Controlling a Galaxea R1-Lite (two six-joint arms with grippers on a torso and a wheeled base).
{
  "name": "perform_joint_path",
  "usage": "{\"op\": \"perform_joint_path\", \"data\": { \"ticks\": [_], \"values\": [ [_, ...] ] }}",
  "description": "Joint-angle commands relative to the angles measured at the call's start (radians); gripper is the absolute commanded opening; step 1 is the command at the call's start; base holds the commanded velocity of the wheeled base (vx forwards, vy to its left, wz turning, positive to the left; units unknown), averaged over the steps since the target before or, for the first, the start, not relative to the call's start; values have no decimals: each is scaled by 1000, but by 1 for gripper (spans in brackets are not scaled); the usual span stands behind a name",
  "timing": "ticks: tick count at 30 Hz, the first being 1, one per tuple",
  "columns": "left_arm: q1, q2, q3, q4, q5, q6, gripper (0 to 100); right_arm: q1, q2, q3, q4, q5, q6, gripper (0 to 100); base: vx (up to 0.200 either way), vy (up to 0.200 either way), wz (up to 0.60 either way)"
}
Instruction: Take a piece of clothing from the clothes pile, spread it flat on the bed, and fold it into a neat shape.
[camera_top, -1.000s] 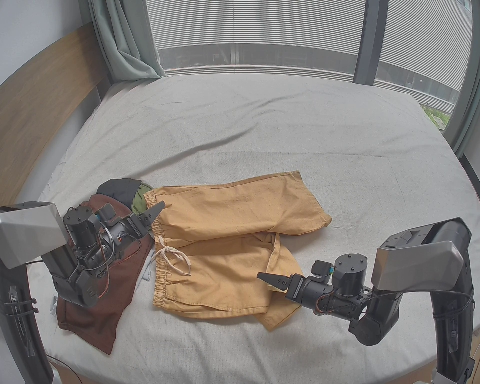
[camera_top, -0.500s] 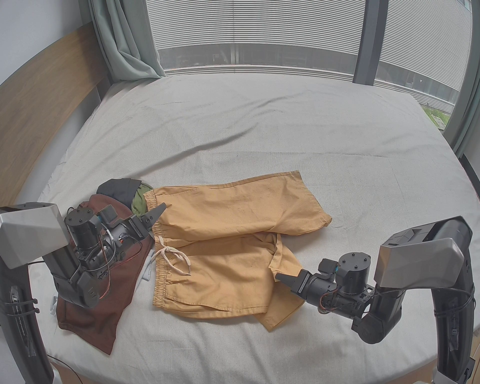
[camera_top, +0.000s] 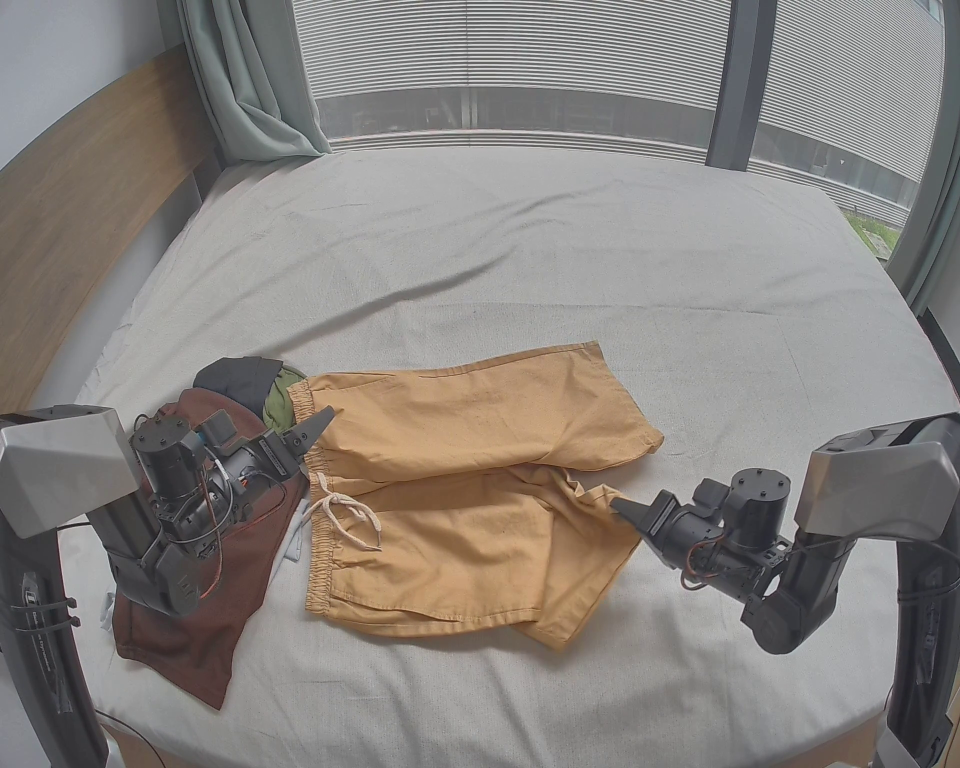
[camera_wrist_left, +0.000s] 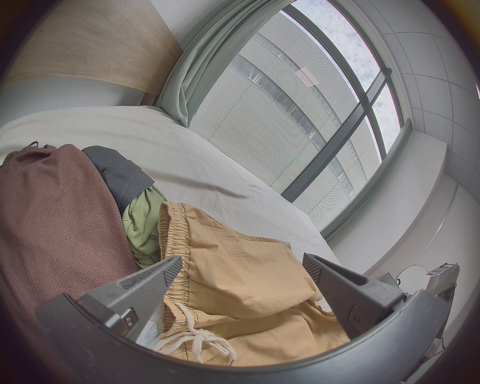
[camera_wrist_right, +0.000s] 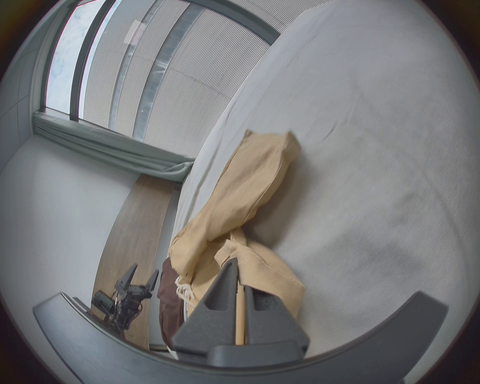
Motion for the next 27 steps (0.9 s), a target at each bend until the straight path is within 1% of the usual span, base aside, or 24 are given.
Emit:
{"op": "perform_joint_path", "data": {
  "ticks": [1,5,9,12,14,18,27],
  "values": [
    [0,3,-1,-1,0,0,100,-73,-23,-6,1,-4,-2,0,0,0,0],
    [-1,3,-1,-1,0,0,100,-111,-23,-12,1,-2,-7,0,0,0,0],
    [0,3,-1,-1,0,0,100,-130,-22,-38,3,3,-8,0,0,0,0],
    [0,3,-1,-1,2,0,100,-150,-11,-113,6,7,-11,0,0,0,0],
    [0,3,-1,-1,0,0,100,-153,-7,-141,14,10,-11,0,0,0,0],
    [0,3,-1,-1,2,0,100,-154,15,-231,103,15,-11,0,0,0,0],
    [0,11,-1,-1,0,0,100,-166,69,-283,96,15,-19,0,0,0,0]
  ]
}}
